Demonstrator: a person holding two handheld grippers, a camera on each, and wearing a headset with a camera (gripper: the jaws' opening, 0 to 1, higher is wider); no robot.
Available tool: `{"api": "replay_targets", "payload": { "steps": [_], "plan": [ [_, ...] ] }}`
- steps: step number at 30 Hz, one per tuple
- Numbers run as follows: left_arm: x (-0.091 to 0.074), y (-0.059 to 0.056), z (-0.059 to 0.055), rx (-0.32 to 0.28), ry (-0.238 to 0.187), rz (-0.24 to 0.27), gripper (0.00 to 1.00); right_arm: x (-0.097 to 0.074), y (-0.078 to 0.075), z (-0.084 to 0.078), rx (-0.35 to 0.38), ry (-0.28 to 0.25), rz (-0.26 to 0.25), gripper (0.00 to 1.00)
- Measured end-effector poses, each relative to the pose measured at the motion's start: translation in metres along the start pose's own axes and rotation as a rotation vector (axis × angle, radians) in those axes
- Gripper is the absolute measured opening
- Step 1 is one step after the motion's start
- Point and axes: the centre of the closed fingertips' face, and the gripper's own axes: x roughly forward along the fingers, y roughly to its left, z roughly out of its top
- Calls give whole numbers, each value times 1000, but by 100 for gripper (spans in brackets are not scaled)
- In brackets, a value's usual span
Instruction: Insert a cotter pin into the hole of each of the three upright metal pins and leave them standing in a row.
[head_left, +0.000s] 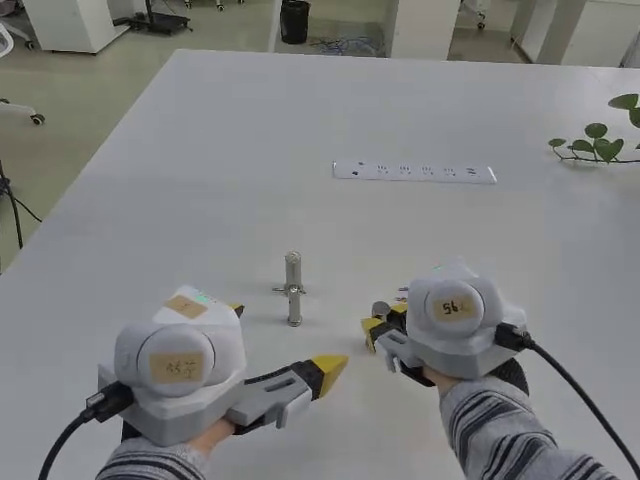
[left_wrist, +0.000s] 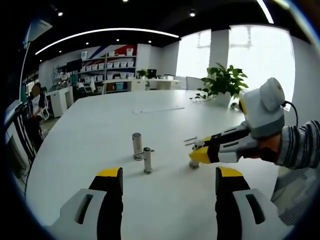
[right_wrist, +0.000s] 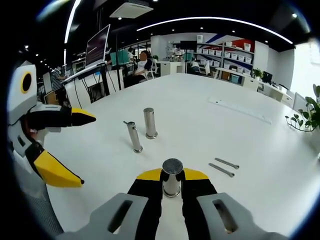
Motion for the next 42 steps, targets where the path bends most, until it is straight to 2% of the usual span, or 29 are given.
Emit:
{"api": "replay_targets", "payload": {
  "steps": [6,22,24,26,31,36,38,42],
  "plan": [
    [-1,-3,-3,0,8,-7,74,-3,3,-8,14,12,-3,9],
    [-2,-7,-7,3,22,-11,73,-6,7,-10,38,6,-24,9],
    [-3,-8,-7,7,24,-13,73,-6,7,-11,46,11,-16,9],
    [-3,-9,-7,10,25,-14,73,-6,10,-15,21,33,8,11],
    [-4,-8,-7,11,26,-9,74,-11,10,-16,8,22,35,17],
    [-5,-9,-7,19,28,-6,75,-18,9,-20,-1,31,89,20],
    [-5,-9,-7,18,27,-5,75,-21,10,-26,-19,57,122,22],
    [-5,-9,-6,20,28,-5,76,-25,2,-29,-43,66,135,22]
  ]
}}
